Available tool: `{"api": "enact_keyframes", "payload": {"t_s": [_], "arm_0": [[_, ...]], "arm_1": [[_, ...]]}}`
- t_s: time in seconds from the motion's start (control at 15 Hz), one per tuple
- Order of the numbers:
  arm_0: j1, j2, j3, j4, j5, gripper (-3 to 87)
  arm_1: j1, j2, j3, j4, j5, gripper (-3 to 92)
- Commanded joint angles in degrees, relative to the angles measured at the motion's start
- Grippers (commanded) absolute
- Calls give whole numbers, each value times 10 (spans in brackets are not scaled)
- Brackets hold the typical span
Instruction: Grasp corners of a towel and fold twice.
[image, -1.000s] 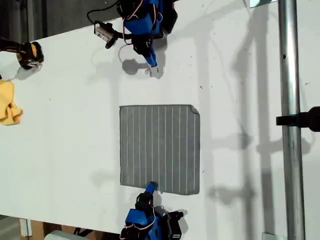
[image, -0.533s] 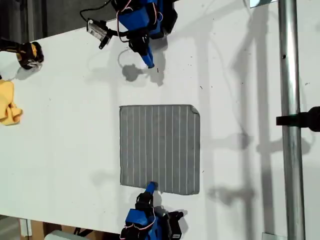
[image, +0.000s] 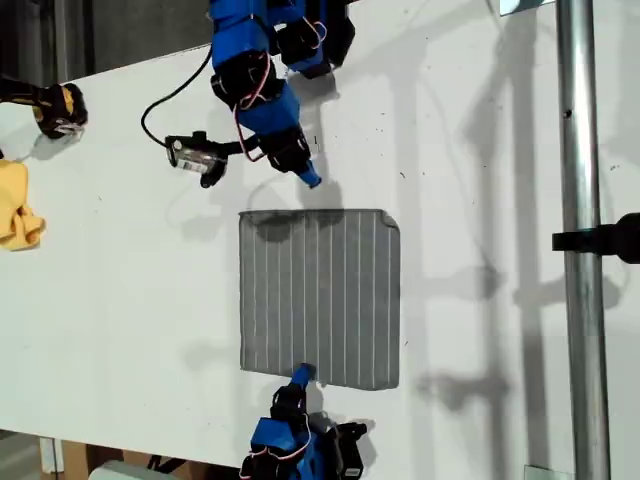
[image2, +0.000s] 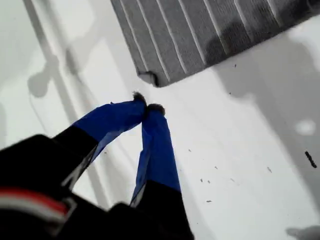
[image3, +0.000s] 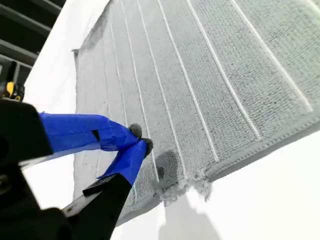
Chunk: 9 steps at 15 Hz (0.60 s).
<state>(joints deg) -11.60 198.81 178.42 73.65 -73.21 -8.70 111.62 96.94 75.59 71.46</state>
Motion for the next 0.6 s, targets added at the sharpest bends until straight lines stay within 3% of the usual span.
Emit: {"api": "enact_keyframes", "payload": {"t_s": [0.0,0.53], "arm_0": [[-7,3,4,-7,-5,-18],[-9,3,4,-7,-5,-18]], "arm_1": [[-19,-84,-142,13,-48,-2],[-86,-160,-245,-8,-85,-2]]}}
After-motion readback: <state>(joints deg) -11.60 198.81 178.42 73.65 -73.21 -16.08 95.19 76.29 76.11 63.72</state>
